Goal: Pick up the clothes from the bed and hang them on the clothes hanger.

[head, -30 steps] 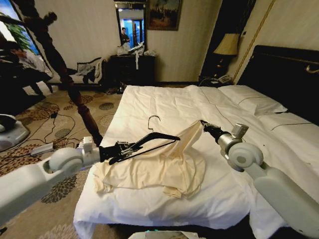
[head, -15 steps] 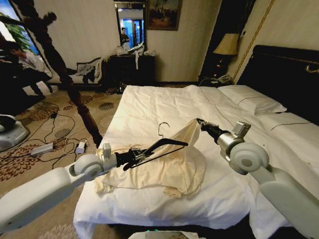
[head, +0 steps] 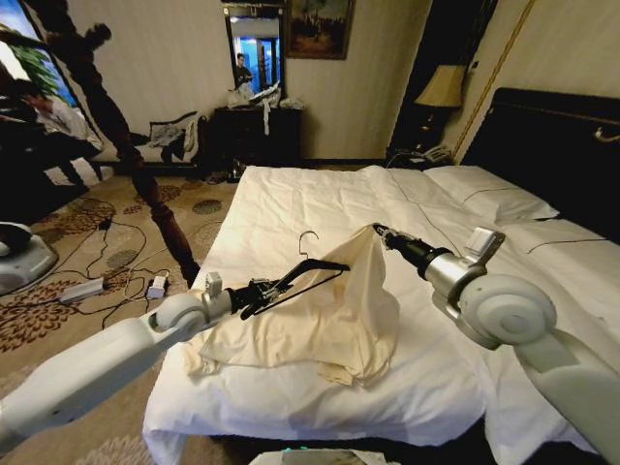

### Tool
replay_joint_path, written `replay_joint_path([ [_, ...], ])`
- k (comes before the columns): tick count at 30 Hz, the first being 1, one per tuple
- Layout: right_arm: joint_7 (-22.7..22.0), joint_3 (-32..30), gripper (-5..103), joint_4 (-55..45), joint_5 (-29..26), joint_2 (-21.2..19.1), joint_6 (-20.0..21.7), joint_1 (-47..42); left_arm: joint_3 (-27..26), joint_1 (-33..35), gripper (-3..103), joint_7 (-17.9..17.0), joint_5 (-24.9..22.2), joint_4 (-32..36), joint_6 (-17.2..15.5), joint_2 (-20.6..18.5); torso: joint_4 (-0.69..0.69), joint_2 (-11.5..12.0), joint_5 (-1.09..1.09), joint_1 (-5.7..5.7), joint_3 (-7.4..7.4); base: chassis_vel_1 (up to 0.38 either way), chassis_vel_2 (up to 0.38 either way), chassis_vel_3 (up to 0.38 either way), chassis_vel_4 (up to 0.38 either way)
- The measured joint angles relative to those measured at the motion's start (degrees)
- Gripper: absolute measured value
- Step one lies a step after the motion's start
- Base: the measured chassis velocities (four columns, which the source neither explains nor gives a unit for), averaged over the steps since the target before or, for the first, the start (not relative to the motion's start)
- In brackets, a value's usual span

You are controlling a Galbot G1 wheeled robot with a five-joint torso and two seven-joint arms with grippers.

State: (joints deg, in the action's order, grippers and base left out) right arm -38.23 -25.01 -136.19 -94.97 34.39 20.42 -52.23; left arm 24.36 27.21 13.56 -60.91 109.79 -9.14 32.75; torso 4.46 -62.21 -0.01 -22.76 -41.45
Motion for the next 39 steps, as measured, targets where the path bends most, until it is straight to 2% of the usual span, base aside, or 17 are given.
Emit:
replay_joint_path([
  [5,-0.09,0.31,0,1.30,-0.25,0.97,0.00,-0.21,4.26,-4.17,16,-1.34,-2.75,1.35,-0.67,1.55,0.02,0.00,0.02,0.00,0.00,0.000,0.000,0.000,0.000],
  [11,-0.38,0.26,0,2.34,-1.71,0.88,0.00,1.12,7.63,-6.23,16,-1.32,-3.82,2.73,-1.26,0.27,-0.02,0.00,-0.01,0.00,0.00,0.000,0.000,0.000,0.000],
  [21,-0.36,-0.19,0,4.37,-2.76,0.41,-0.14,1.94,7.98,-6.38,16,0.23,-3.61,3.79,-1.61,-1.29,-0.02,0.00,0.01,0.00,0.00,0.000,0.000,0.000,0.000],
  [31,-3.25,0.00,0,-1.12,-7.17,-0.20,-0.84,0.49,7.28,-7.52,16,-1.89,-3.88,-1.51,-1.73,5.02,0.01,0.00,0.01,0.00,0.00,0.000,0.000,0.000,0.000],
  [39,-3.56,0.00,0,-2.13,-8.80,-0.76,-1.04,0.40,7.83,-5.65,16,-3.43,-3.28,-1.99,-1.80,9.19,0.00,0.00,0.00,0.00,0.00,0.000,0.000,0.000,0.000],
])
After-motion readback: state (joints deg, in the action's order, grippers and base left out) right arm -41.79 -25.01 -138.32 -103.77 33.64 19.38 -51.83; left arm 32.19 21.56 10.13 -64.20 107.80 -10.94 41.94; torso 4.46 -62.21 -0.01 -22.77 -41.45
